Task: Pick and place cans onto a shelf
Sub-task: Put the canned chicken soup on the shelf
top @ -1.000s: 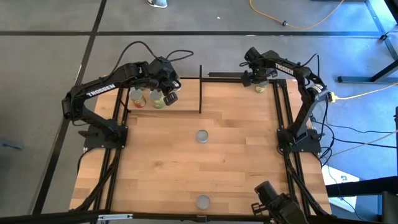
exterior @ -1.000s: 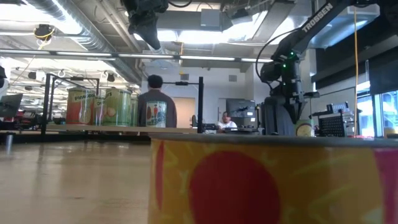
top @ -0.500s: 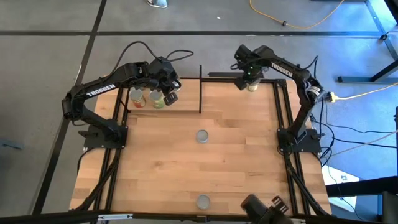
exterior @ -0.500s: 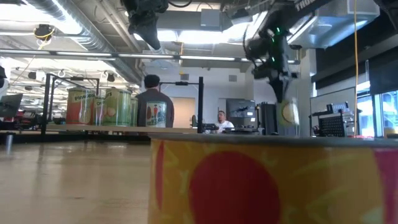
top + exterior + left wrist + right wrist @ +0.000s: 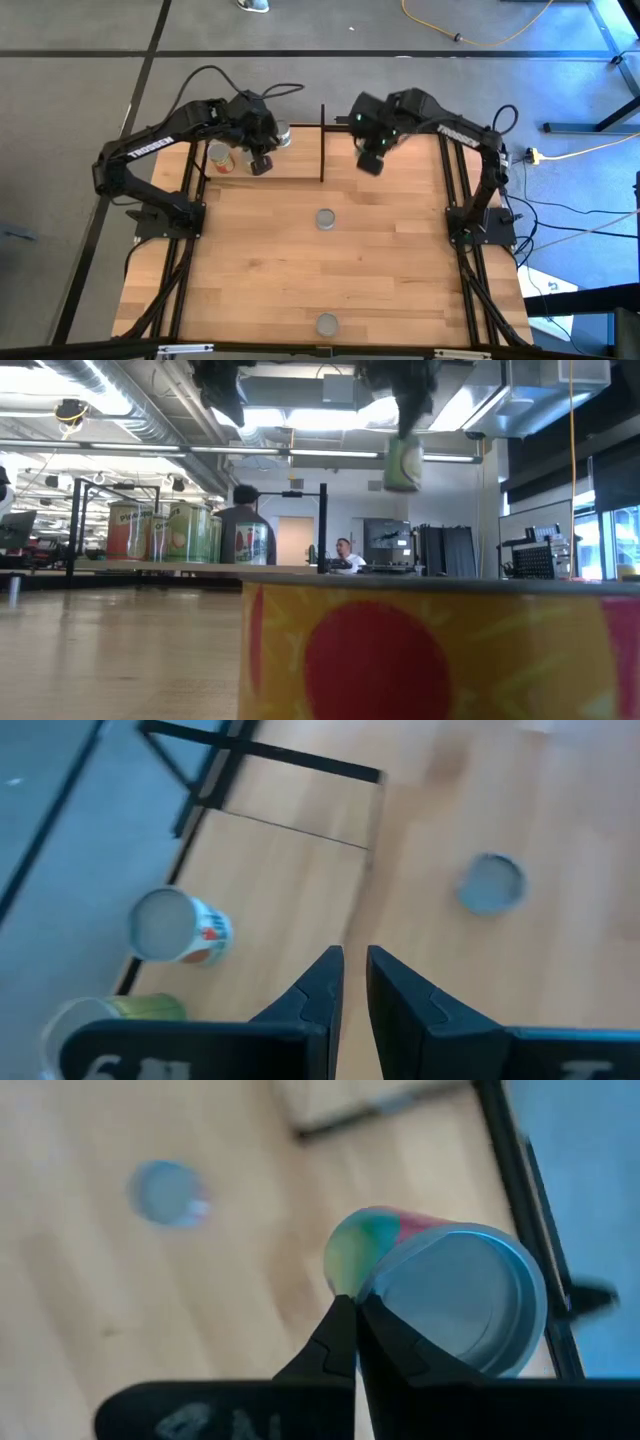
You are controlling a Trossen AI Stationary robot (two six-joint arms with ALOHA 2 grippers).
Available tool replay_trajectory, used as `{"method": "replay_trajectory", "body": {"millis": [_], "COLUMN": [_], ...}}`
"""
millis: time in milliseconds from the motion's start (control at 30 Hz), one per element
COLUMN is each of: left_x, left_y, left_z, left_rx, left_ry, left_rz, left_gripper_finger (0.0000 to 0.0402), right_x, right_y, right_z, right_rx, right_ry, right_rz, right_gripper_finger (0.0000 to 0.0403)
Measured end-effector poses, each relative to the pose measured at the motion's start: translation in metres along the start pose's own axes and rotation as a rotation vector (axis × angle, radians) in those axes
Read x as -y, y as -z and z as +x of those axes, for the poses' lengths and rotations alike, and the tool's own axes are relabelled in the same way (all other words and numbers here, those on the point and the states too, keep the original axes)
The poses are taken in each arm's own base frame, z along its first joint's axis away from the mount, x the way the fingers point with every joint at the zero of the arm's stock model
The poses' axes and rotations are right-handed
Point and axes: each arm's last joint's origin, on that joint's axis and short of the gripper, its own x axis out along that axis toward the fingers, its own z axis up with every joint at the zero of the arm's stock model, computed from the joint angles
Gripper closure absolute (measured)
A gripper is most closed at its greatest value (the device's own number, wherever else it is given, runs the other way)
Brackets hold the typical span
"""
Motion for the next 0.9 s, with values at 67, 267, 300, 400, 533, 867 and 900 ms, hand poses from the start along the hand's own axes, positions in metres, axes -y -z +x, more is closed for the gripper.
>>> {"method": "replay_trajectory", "body": {"millis": [67,267,300,400,533,867,900], "left_x": [0.002,0.008,0.008,0.009,0.009,0.01,0.01], "left_y": [0.003,0.016,0.018,0.025,0.032,0.037,0.037], "left_z": [-0.007,-0.033,-0.037,-0.047,-0.059,-0.069,-0.069], "left_rx": [0.013,0.039,0.04,0.039,0.055,0.068,0.069], "left_ry": [0.062,0.199,0.199,0.199,0.196,0.194,0.194], "left_rz": [0.039,0.121,0.122,0.12,0.113,0.072,0.071], "left_gripper_finger": [0.0362,0.0362,0.0362,0.0362,0.0362,0.0362,0.0362], "right_x": [-0.024,-0.095,-0.106,-0.136,-0.169,-0.213,-0.215], "right_y": [-0.001,-0.003,-0.004,-0.01,-0.019,-0.035,-0.035], "right_z": [-0.01,-0.023,-0.024,-0.019,0.002,0.082,0.09], "right_rx": [0.048,0.22,0.256,0.347,0.373,0.208,0.181], "right_ry": [-0.02,-0.097,-0.112,-0.163,-0.207,-0.308,-0.31], "right_rz": [-0.079,-0.317,-0.338,-0.355,-0.326,-0.28,-0.271], "right_gripper_finger": [0.04,0.04,0.04,0.04,0.04,0.04,0.04]}}
